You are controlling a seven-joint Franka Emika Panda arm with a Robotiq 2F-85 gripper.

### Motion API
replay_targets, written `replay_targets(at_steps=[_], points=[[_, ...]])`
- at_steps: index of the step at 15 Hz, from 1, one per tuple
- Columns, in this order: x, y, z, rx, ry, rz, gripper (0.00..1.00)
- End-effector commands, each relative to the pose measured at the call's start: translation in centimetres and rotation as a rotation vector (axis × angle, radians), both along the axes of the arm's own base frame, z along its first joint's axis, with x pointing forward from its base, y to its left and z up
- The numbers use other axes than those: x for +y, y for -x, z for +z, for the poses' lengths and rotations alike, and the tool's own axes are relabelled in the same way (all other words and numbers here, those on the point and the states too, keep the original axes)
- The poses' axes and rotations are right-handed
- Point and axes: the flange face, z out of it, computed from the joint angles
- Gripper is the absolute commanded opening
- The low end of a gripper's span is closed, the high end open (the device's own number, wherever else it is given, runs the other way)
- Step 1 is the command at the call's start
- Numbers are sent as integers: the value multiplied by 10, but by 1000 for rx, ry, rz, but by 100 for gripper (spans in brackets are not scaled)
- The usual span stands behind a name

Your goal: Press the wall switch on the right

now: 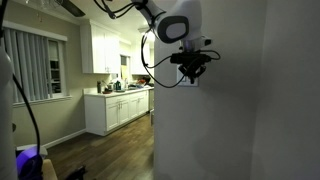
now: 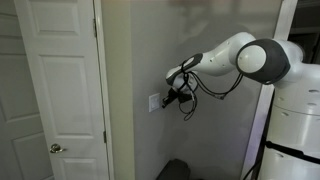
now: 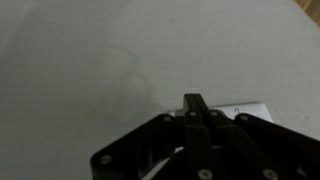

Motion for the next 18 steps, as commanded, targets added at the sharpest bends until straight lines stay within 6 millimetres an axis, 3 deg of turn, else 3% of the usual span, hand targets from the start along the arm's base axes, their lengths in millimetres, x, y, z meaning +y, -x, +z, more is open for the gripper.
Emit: replay_targets(at_steps=[1, 8, 9, 10, 11, 12, 15, 18], points=[[-11, 31, 7, 45, -32, 12, 0], [-28, 50, 13, 84, -91, 5, 0], [-29, 51, 13, 86, -97, 4, 5], [-30, 52, 13, 89, -101, 2, 27], [-31, 53, 13, 92, -101, -1, 32], [-30, 42, 10, 84, -84, -3, 13], [-32, 43, 10, 86, -86, -4, 32], [-32, 43, 10, 86, -86, -5, 33]])
